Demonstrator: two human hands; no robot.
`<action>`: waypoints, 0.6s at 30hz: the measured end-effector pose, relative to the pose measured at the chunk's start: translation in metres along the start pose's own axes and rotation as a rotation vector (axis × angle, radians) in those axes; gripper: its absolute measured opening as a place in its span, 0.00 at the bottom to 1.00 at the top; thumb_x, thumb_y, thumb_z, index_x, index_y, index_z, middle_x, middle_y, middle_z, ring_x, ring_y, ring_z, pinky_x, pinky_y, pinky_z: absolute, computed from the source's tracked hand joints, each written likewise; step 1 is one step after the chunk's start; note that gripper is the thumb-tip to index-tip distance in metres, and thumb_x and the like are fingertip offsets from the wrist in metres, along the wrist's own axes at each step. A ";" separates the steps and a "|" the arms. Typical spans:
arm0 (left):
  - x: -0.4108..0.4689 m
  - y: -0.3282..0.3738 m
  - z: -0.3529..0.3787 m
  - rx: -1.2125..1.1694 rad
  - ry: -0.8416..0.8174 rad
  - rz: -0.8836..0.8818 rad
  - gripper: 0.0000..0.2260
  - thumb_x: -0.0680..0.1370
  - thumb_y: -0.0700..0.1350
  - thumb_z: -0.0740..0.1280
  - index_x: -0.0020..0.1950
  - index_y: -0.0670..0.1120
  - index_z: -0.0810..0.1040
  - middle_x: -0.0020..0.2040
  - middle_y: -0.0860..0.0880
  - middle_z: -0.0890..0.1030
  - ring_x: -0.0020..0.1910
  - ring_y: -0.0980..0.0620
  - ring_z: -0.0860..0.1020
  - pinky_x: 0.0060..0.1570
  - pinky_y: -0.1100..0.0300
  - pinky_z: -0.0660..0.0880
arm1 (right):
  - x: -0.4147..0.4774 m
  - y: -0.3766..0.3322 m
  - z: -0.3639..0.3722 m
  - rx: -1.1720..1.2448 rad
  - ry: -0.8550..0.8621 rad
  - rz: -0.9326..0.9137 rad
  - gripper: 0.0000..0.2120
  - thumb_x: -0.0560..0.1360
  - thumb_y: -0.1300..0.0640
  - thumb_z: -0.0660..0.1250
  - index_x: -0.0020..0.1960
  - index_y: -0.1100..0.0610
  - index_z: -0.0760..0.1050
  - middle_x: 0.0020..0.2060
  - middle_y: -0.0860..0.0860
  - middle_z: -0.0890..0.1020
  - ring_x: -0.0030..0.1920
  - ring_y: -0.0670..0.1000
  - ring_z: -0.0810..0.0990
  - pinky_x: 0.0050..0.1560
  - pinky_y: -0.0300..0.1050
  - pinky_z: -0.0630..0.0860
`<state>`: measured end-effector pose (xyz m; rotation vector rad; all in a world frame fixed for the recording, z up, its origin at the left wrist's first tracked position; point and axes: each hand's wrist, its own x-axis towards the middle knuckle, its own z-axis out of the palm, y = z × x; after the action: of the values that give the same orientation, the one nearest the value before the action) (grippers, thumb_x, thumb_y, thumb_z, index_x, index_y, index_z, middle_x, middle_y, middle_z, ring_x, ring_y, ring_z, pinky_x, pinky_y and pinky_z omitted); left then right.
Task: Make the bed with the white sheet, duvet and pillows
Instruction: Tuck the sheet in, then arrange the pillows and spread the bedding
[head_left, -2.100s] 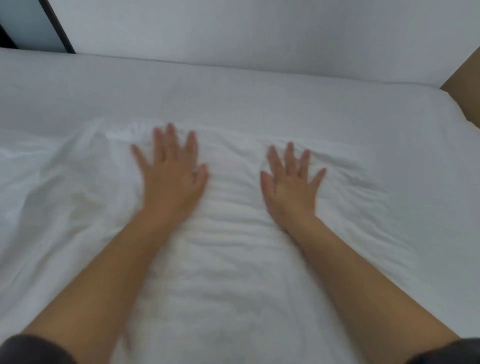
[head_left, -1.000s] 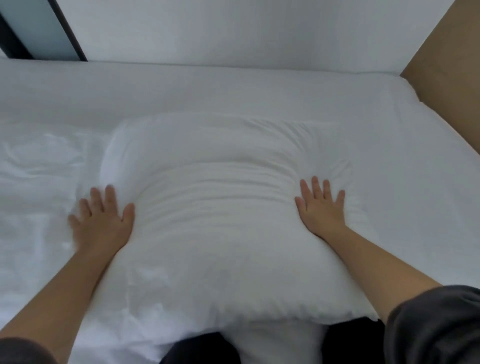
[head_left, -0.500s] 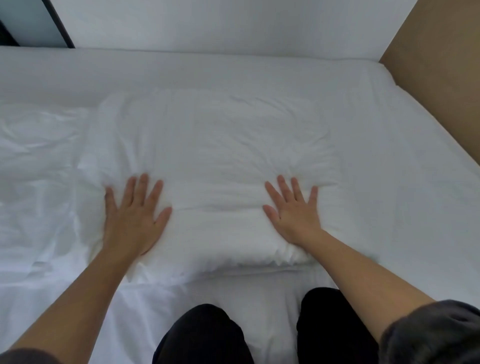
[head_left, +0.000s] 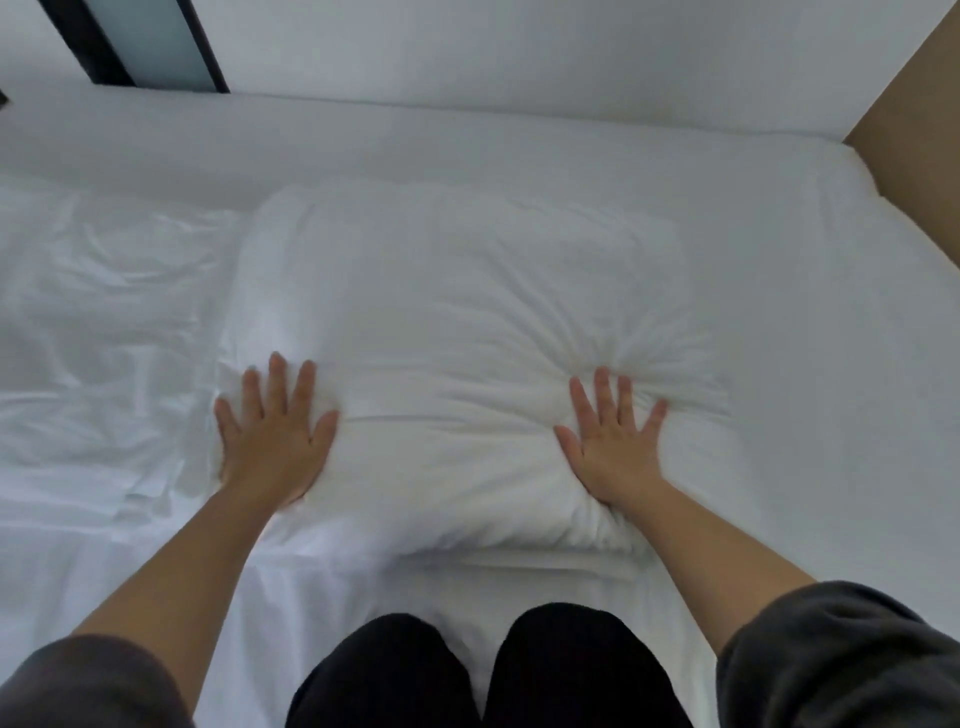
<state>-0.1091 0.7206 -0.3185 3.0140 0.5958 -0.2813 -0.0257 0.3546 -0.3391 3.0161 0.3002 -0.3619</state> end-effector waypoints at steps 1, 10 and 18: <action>0.002 0.002 0.002 -0.003 0.006 -0.008 0.30 0.80 0.63 0.40 0.78 0.56 0.34 0.78 0.49 0.33 0.77 0.45 0.36 0.73 0.39 0.37 | 0.008 0.001 -0.001 -0.006 0.012 -0.010 0.38 0.71 0.34 0.25 0.78 0.47 0.32 0.78 0.53 0.34 0.77 0.58 0.34 0.69 0.74 0.37; 0.006 -0.013 -0.028 -0.051 -0.004 -0.036 0.27 0.81 0.61 0.45 0.78 0.60 0.41 0.79 0.55 0.38 0.78 0.49 0.39 0.73 0.38 0.40 | 0.049 -0.069 -0.050 0.156 0.024 -0.253 0.32 0.78 0.34 0.37 0.77 0.43 0.31 0.77 0.52 0.32 0.76 0.60 0.32 0.72 0.70 0.37; 0.007 -0.140 -0.028 -0.253 -0.111 -0.477 0.29 0.81 0.62 0.46 0.80 0.54 0.46 0.80 0.51 0.42 0.78 0.48 0.41 0.73 0.36 0.43 | 0.058 -0.272 -0.077 0.154 0.064 -0.531 0.30 0.82 0.39 0.44 0.79 0.46 0.39 0.78 0.61 0.38 0.78 0.61 0.36 0.73 0.69 0.38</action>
<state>-0.1515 0.8547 -0.2951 2.5617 1.2315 -0.3575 -0.0086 0.6396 -0.2963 3.0542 1.1335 -0.3335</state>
